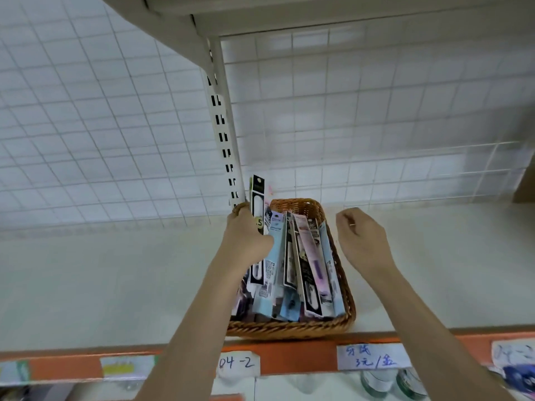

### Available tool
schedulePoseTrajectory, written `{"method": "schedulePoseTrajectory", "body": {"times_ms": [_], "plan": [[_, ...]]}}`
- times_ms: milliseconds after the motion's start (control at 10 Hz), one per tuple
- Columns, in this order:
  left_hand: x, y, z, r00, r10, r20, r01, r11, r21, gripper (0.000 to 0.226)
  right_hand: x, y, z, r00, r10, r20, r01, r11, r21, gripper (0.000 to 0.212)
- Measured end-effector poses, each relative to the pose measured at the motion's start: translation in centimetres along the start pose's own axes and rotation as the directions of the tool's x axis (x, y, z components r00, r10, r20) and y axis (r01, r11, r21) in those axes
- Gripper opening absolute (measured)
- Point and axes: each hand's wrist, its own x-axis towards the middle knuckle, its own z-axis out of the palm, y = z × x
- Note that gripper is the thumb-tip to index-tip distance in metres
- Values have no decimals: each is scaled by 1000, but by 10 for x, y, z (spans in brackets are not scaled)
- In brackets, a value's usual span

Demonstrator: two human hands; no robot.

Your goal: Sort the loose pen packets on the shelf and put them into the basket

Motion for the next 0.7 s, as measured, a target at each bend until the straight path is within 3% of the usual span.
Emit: {"method": "schedulePoseTrajectory", "body": {"times_ms": [200, 300, 400, 500, 700], "plan": [[-14, -11, 1, 996, 54, -69, -55, 998, -7, 101, -3, 46, 5, 996, 77, -37, -78, 997, -28, 18], [-17, -15, -1, 991, 115, -69, -112, 993, 41, 87, -5, 59, 12, 997, 72, -14, -73, 989, -129, 19], [-17, -17, -1, 985, 168, 45, -174, 964, 199, 67, -4, 59, 17, 999, 37, 5, -35, 974, -224, 21], [-12, -22, 6, 981, 150, 125, -181, 940, 288, 67, -2, 60, 22, 999, -19, 42, 33, 929, -369, 23], [-10, -28, 26, 978, 201, 53, -206, 912, 356, 63, -6, 68, 31, 990, -73, 121, 123, 868, -480, 23]]}}
